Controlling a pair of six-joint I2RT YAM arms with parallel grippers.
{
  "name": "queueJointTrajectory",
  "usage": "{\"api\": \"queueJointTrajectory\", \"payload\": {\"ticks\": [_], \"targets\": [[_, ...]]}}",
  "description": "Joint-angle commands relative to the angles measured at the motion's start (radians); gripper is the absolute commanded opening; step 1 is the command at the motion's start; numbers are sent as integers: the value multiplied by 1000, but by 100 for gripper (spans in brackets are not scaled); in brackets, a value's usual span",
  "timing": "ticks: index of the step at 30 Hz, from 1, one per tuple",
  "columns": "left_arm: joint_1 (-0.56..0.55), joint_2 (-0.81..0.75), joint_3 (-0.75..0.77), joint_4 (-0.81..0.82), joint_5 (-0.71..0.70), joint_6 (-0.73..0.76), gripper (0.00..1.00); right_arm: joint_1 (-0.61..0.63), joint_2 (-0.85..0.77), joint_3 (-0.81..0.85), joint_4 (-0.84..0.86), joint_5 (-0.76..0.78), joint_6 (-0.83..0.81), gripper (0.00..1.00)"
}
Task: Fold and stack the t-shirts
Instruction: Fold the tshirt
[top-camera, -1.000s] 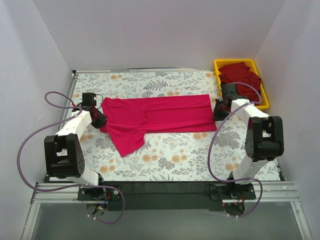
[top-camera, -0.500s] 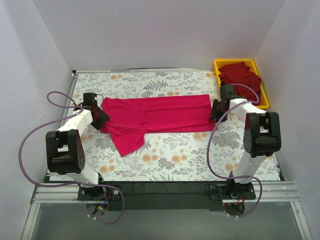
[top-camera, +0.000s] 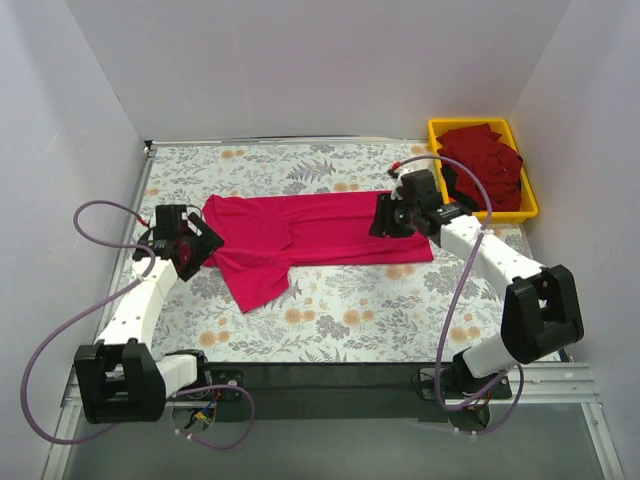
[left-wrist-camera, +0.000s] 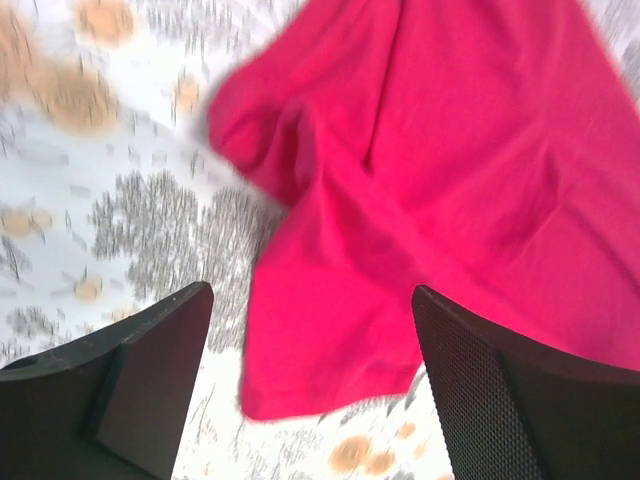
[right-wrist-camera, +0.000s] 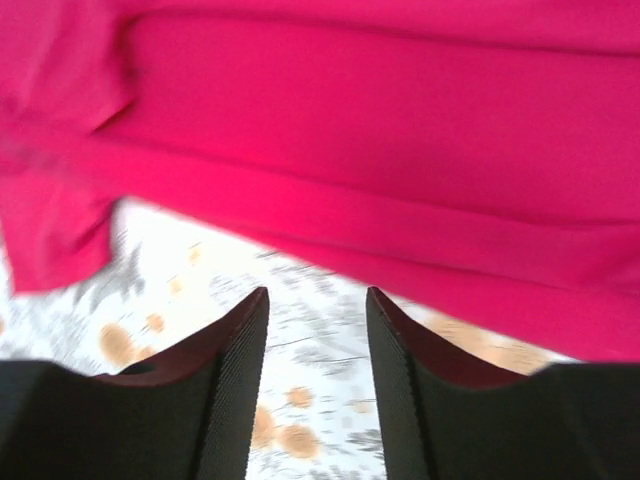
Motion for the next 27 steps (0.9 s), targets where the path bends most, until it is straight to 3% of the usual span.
{"api": "queueJointTrajectory", "payload": {"ticks": [1,6,11,18,27], "targets": [[-58,-74,-100,-101,46,-39,73,100,-21,-70,116,-122,57,42],[-136,-96,-194,-100,96,-126,71,256,40,-105,271,-229,123,40],[-225,-22,-209,-75,89,-159,66,371,169,-87,377,-255,185,39],[-239,13,-222,-60,92,-156,56,439,345,-13,457,-317,225,37],[-242,62,-252,-26,109,-151,53,476,478,66,480,-341,245,36]]}}
